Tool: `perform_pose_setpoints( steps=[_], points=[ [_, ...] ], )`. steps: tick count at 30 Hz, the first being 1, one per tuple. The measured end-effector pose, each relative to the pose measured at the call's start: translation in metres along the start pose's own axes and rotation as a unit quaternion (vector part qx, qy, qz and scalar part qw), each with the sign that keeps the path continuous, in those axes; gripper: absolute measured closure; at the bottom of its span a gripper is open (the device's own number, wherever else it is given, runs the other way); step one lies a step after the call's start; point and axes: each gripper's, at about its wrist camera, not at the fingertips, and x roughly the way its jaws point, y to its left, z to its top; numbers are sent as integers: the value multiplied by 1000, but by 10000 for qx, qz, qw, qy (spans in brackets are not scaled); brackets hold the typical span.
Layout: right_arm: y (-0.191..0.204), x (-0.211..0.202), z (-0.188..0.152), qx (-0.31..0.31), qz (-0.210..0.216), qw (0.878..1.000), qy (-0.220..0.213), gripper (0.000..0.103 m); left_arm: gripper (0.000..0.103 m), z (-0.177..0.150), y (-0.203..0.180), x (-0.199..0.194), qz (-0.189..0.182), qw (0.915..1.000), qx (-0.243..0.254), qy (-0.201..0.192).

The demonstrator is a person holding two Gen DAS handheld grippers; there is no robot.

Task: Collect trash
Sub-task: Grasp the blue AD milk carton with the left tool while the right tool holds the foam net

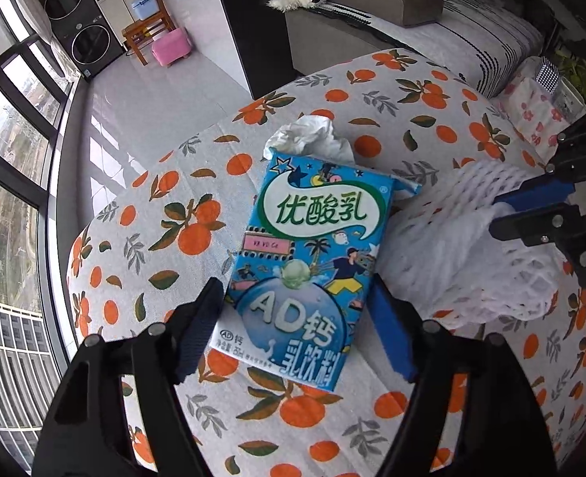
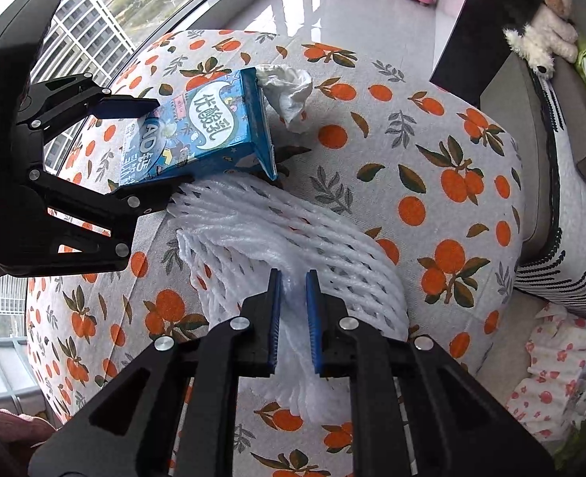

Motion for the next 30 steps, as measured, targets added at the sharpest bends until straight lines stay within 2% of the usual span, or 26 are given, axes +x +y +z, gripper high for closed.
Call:
perform_pose_setpoints(
  steps=[8,16,25,30],
  points=[
    [-2,-11,-1,-4,-3,10000,-95,92,34,-27,-14,-21,121,9997,-227,52],
    [9,-21,-10,-60,82,9998,-151,92,34,-56,-23,-50,213,9961,-855,31],
    [37,-40,-32,-229,198,9993,-201,93,34,-100,-32,-89,396,9854,-1658,-2],
    [64,-55,-46,-491,257,9983,-203,93,34,-139,-34,-118,561,9738,-2206,-10]
  ],
)
